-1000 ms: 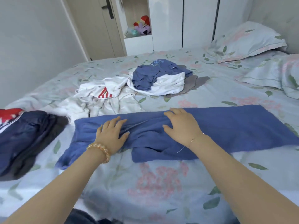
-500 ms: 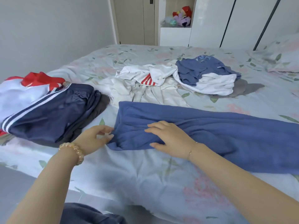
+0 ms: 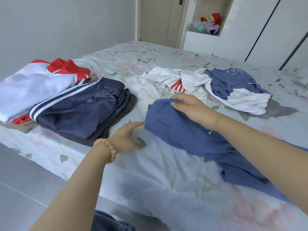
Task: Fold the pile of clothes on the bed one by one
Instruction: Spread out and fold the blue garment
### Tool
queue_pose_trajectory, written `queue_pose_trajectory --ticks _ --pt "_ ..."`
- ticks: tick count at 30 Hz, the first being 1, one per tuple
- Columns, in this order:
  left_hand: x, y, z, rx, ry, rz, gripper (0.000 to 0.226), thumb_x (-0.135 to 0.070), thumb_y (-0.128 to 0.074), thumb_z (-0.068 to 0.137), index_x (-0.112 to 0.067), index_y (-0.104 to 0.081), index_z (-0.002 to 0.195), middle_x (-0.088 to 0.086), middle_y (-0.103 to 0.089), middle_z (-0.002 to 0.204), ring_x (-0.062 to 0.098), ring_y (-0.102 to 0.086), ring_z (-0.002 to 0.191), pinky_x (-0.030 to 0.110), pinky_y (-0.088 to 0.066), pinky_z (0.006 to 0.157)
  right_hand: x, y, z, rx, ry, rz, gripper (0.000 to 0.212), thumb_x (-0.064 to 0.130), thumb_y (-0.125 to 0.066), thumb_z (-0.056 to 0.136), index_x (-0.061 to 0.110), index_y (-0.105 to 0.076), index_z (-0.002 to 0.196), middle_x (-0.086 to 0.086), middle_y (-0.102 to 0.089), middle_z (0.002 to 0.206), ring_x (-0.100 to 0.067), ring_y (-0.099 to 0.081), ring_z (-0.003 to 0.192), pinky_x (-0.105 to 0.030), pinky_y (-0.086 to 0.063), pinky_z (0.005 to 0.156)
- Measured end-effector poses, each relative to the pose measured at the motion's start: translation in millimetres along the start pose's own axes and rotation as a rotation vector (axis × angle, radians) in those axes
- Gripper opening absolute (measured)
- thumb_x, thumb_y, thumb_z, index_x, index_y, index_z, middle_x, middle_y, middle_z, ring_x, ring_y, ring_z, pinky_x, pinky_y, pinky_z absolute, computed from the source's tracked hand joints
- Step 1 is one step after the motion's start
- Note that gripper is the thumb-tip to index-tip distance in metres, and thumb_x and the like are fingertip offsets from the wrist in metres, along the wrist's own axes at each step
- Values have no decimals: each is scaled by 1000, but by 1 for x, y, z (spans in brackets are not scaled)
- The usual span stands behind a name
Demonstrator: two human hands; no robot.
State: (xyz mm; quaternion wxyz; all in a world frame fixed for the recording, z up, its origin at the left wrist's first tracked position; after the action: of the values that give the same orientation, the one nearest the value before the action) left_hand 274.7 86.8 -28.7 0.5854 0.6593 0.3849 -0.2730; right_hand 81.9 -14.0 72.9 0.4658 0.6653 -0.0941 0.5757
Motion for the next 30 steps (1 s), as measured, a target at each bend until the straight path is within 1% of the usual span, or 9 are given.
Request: queue_pose_trajectory --ticks 2,5,6,10,16,20,22,25,30 --pt "-4 -8 6 -10 -27 -135 68 -48 -81 55 -56 -52 116 -16 -35 135 17 -32 137 33 -39 108 4 12 19 -32 -68 82 21 15 -50 100 -3 -60 106 -8 -61 98 -17 -55 91 -31 -42 85" --pt "-18 -15 11 -119 -64 -369 33 -33 -83 69 -38 -61 93 -11 -41 132 26 -48 120 13 -51 57 11 21 41 -58 -134 135 22 12 -52 99 -2 -61 113 -9 -61 104 -20 -56 95 -34 -43 89" --pt "-22 -14 12 -184 -88 -416 35 -30 -83 70 -33 -56 92 -7 -43 131 23 -48 116 11 -49 55 13 22 46 -48 -162 167 26 11 -53 98 -6 -59 116 -11 -60 105 -22 -55 97 -36 -42 90" --pt "-27 -3 17 -254 -89 -654 67 -25 -78 77 -26 -37 130 -11 -44 136 3 -37 128 22 -37 98 11 17 55 54 -272 384 32 10 -52 95 -2 -60 123 -14 -64 112 -26 -61 101 -38 -45 97" --pt "-32 -14 20 -16 -175 -528 21 -26 -59 95 -15 -63 113 -7 -69 107 5 -62 104 21 -50 69 -3 11 58 158 -279 506 24 12 -48 96 11 -71 89 -3 -72 86 -16 -68 81 -25 -55 74" --pt "-37 -5 19 -119 -200 -445 15 -23 -54 97 -22 -69 99 -5 -63 117 1 -58 106 18 -45 93 -17 13 67 72 -257 448 16 12 -53 95 7 -68 100 -6 -70 95 -16 -67 87 -25 -53 78" --pt "-43 -4 17 -43 -189 -596 18 -17 -55 96 -18 -70 106 -3 -66 119 3 -61 106 14 -47 87 -30 11 72 55 -256 391 18 13 -57 94 6 -67 108 -8 -70 104 -17 -66 94 -27 -52 86" --pt "-43 -12 24 48 -54 -661 23 -17 -54 96 -8 -67 113 1 -72 104 1 -68 83 10 -49 65 -56 4 76 47 -265 174 18 18 -60 95 10 -70 108 -4 -71 106 -13 -66 95 -25 -51 87" --pt "-24 -28 41 38 138 -358 25 -37 -52 96 -16 -54 109 -1 -62 105 16 -59 94 28 -51 73 -95 -5 79 61 -146 -410 36 25 -57 96 -10 -62 92 -21 -64 83 -16 -53 74 -30 -42 71"
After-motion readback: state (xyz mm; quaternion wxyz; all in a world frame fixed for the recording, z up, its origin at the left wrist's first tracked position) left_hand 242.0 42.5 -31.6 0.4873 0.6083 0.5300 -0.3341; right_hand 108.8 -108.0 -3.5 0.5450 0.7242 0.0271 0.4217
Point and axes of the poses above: each hand's wrist, its own z-axis towards the middle knuckle, its own y-axis out of the back of the hand, x = y × z, the point moved 4 cm from there along z, towards the middle knuckle
